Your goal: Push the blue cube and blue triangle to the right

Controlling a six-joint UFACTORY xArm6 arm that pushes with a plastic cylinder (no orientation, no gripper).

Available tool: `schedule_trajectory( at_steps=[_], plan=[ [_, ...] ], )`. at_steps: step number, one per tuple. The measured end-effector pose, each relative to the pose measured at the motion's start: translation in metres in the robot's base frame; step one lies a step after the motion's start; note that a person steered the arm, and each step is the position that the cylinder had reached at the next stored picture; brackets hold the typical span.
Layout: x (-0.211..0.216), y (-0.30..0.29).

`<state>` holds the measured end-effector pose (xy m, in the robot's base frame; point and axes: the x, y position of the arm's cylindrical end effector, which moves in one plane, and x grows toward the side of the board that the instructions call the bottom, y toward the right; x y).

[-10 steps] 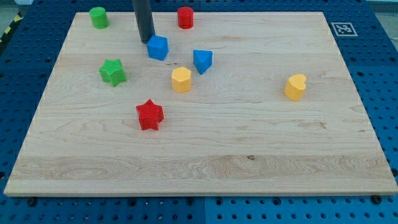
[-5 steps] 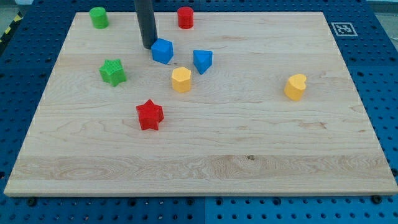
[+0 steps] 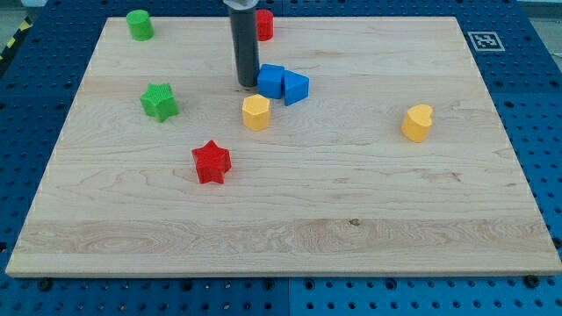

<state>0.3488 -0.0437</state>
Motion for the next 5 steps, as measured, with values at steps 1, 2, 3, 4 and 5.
schedule_trajectory(
  at_steps=[1, 2, 3, 4, 5],
  plan=[
    [0.003, 0.013],
    [0.014, 0.013],
    [0.026, 0.015],
    [0.026, 0.028],
    [0.025, 0.064]
  ],
)
